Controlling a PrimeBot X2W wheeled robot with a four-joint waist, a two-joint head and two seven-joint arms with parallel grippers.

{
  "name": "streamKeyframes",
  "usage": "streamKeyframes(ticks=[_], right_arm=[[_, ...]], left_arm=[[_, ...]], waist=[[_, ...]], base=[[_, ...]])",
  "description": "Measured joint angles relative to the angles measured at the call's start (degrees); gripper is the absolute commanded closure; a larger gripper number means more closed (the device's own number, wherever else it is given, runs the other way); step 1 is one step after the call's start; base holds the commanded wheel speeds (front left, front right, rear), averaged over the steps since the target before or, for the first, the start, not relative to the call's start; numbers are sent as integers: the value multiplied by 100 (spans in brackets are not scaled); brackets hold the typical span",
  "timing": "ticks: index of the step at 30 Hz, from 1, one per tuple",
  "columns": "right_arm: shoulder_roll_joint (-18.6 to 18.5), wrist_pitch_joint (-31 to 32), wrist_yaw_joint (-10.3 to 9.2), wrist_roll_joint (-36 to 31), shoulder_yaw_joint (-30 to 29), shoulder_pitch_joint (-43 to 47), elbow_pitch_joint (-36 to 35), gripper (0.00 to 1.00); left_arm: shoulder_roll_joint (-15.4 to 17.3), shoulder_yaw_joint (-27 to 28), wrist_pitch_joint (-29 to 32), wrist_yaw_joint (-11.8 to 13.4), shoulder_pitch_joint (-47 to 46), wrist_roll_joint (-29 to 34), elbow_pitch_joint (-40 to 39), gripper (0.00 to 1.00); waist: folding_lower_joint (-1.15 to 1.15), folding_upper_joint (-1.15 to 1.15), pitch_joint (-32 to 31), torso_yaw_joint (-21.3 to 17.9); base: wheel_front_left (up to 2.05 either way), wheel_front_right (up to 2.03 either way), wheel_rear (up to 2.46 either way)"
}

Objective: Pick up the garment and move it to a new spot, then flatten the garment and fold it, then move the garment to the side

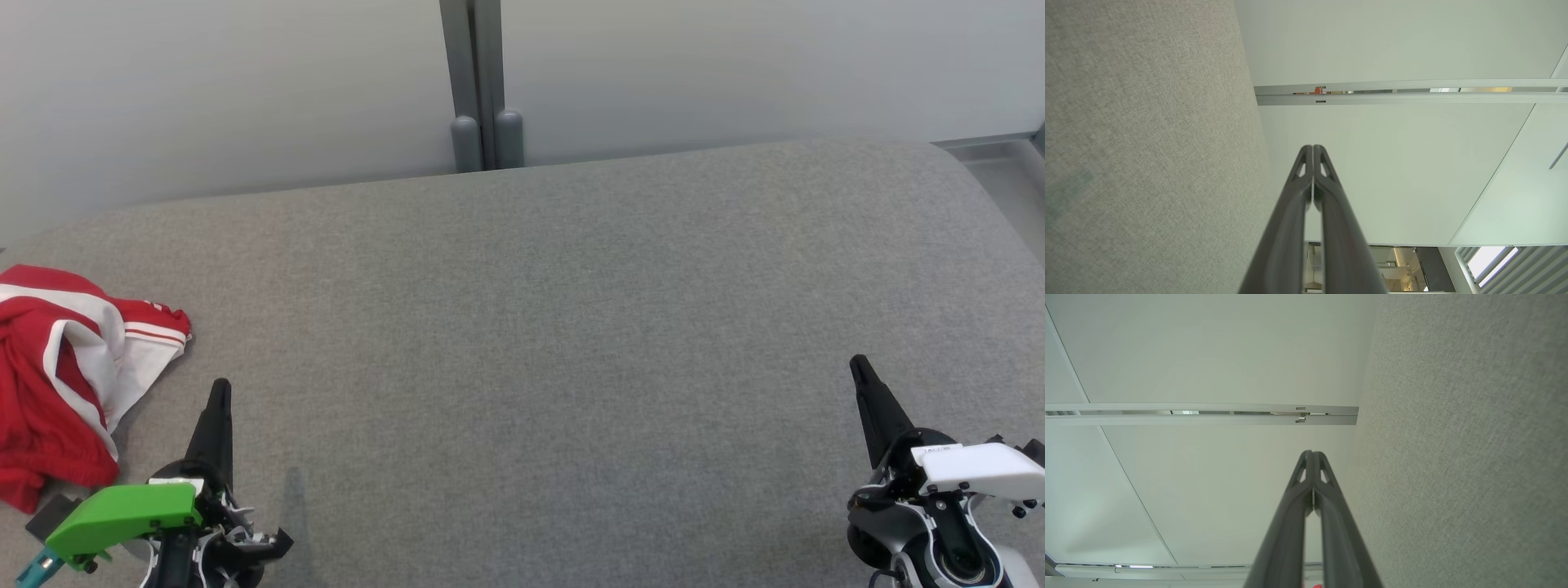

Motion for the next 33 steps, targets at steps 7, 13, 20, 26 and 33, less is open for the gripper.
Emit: streamKeyframes(ticks=[7, 13, 20, 26, 33], right_arm=[[0, 0, 0, 0, 0, 0, 0, 100], [0, 0, 0, 0, 0, 0, 0, 100], [73, -36, -2, -15, 29, 157, 231, 0], [41, -207, -2, -212, 118, 155, 197, 0], [3, -393, -2, -836, 137, 146, 165, 0]], left_arm=[[0, 0, 0, 0, 0, 0, 0, 100], [0, 0, 0, 0, 0, 0, 0, 100], [-48, -29, -15, 19, 203, 0, 280, 0], [-46, -96, -127, 21, 198, 24, 308, 0], [60, -371, -393, 21, 182, 472, 425, 0]], waist=[[0, 0, 0, 0], [0, 0, 0, 0], [0, 0, 3, 0], [0, 0, 7, 1], [0, 0, 15, 5]], base=[[0, 0, 0], [0, 0, 0], [0, 0, 0], [0, 0, 0], [0, 0, 0]])
